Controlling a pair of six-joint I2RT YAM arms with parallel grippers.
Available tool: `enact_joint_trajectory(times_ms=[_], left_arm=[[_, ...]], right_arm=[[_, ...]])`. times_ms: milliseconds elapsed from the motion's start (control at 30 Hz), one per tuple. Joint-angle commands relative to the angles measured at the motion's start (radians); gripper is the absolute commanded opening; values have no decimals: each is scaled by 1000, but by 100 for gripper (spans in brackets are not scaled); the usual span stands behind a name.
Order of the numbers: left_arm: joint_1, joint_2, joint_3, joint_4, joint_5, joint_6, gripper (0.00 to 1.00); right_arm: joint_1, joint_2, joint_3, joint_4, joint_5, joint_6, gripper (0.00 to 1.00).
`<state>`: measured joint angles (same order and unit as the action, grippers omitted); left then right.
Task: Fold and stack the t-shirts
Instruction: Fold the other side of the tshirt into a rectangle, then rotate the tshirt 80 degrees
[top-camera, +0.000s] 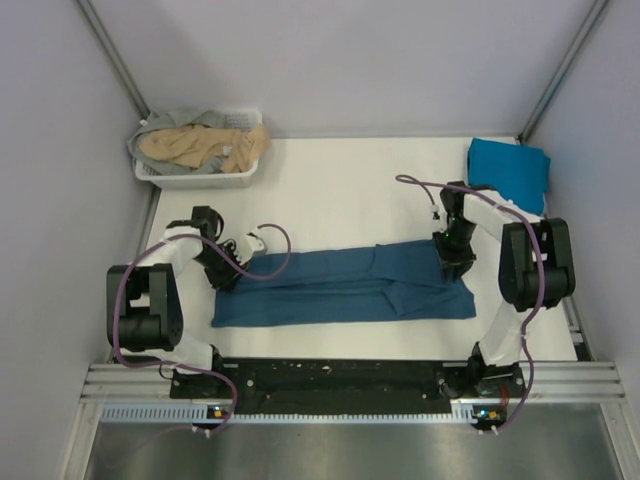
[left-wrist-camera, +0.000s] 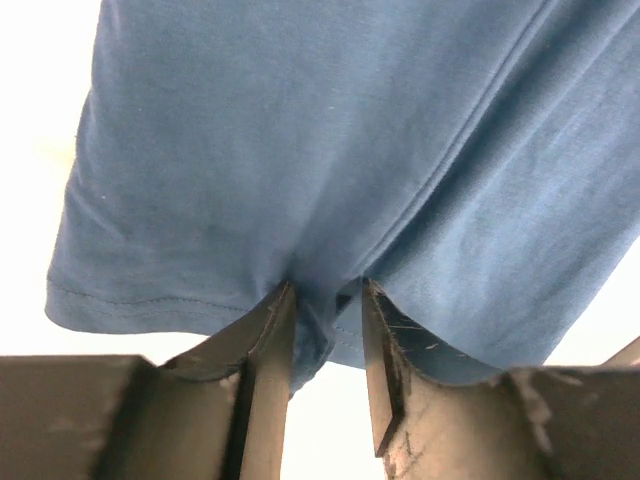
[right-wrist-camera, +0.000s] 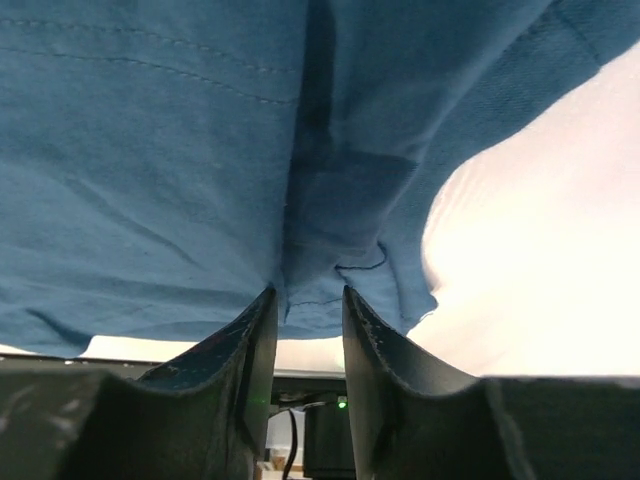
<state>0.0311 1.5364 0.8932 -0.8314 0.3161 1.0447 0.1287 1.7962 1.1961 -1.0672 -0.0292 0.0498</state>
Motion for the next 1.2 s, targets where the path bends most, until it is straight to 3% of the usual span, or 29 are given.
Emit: enact_joint_trajectory(times_ms=[0, 100, 267, 333, 433, 533, 633, 733, 833, 967, 1167], left_arm=[[3, -5, 52, -84, 46, 18, 48], [3, -25, 119, -156, 101, 20, 57], [15, -22, 262, -265, 178, 14, 59], [20, -6, 289, -241, 187, -24, 56], [20, 27, 286, -79, 103, -174, 43], [27, 80, 292, 56, -21, -288, 39], [29, 129, 286, 141, -104, -333, 47], [29, 143, 265, 196, -118, -341, 51], [30, 137, 242, 198, -109, -342, 52], [35, 100, 202, 195, -112, -324, 52], [39, 42, 158, 166, -107, -311, 52]], right_arm=[[2, -43, 34, -2, 64, 4, 35], [3, -98, 68, 3, 68, 13, 38], [83, -181, 125, 41, 141, 25, 39], [127, -201, 132, 85, 141, 42, 39], [147, -218, 111, 208, 60, 82, 37], [129, -201, 71, 297, 120, 126, 27], [63, -131, 66, 329, 63, 159, 7], [16, -37, 51, 360, -1, 163, 1], [6, 73, 80, 360, -8, 154, 0], [3, 230, 219, 348, 3, 142, 0], [12, 517, 703, 319, -86, 197, 0]])
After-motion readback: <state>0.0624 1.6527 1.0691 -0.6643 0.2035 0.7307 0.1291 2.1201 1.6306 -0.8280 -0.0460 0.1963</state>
